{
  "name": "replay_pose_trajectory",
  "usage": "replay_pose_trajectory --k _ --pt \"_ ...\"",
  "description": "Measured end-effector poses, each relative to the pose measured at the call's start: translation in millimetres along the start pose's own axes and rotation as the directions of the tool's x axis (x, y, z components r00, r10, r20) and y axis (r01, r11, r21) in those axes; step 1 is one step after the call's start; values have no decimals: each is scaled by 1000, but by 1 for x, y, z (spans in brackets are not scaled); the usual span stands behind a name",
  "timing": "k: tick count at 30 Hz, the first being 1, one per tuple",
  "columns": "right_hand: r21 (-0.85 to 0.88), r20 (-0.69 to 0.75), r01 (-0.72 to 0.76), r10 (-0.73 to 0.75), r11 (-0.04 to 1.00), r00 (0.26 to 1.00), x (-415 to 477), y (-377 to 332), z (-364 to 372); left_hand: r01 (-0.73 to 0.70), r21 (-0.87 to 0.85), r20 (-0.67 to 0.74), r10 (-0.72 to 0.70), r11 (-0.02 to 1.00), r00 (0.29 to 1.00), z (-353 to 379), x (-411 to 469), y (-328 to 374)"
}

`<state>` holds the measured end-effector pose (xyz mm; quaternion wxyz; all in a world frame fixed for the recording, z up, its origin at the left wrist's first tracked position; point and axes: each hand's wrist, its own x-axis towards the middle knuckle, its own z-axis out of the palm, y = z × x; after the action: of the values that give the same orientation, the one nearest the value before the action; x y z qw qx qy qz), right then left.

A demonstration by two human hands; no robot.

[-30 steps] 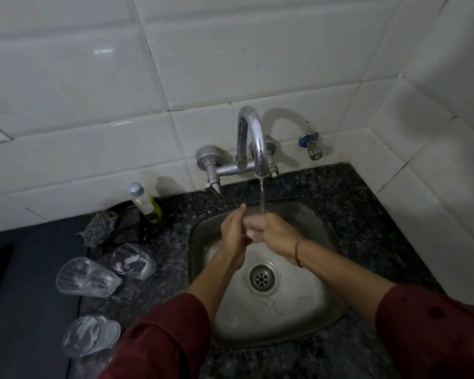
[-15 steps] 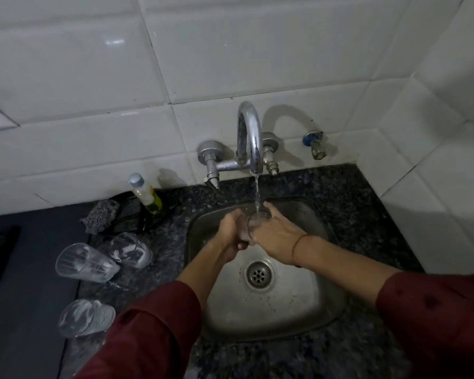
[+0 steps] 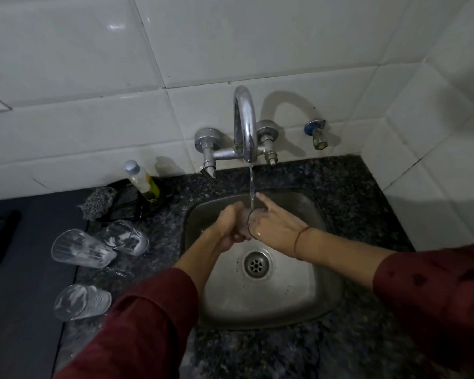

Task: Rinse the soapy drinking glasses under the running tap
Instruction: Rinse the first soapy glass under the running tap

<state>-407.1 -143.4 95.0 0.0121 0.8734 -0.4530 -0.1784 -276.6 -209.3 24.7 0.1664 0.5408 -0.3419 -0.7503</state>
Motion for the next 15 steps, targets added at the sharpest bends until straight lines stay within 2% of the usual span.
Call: replay_pose_trajectory --k 1,2,3,4,5,6,7,8,9,10,11,12,14,15 --pt "196 4 -112 113 974 994 4 -4 3 -58 -83 -31 56 995 998 4 3 -5" --pt "478 63 -261 263 839 963 10 -8 5 -130 -182 -94 115 975 989 10 4 -12" --pt "778 157 -339 357 530 921 14 -13 2 -210 -268 -171 168 940 971 16 3 -19" --pt "931 261 -338 399 135 879 19 -15 0 -281 -316 -242 209 906 947 20 4 -27" --pt "950 308 -295 436 -99 845 21 -15 -1 -317 -328 -285 226 890 931 23 2 -32" --pt "959 266 -280 443 -34 856 16 -16 -3 -302 -312 -283 216 901 935 23 1 -34" --pt "947 167 -259 400 189 901 10 -15 -1 -238 -269 -240 174 933 955 20 -1 -31" --pt "828 111 -254 297 501 948 5 -15 0 -131 -197 -156 101 972 983 14 -3 -25" --pt "609 55 -211 225 765 973 0 -16 -3 -20 -90 -67 14 996 998 8 -6 -17" --pt "410 10 -172 184 896 983 -3 -16 -1 42 -7 12 -42 999 999 5 -11 -7" --pt "316 -38 -154 174 936 984 -4 -16 2 45 18 53 -46 999 998 4 -16 0" --pt "287 -50 -192 214 939 975 -1 -18 2 1 -34 54 1 999 999 6 -18 4" --pt "515 -18 -318 381 796 924 6 -16 -7 -156 -210 -18 156 965 988 11 -16 2" --pt "671 20 -351 457 653 889 8 -14 -14 -221 -275 -59 213 936 975 13 -14 -3"
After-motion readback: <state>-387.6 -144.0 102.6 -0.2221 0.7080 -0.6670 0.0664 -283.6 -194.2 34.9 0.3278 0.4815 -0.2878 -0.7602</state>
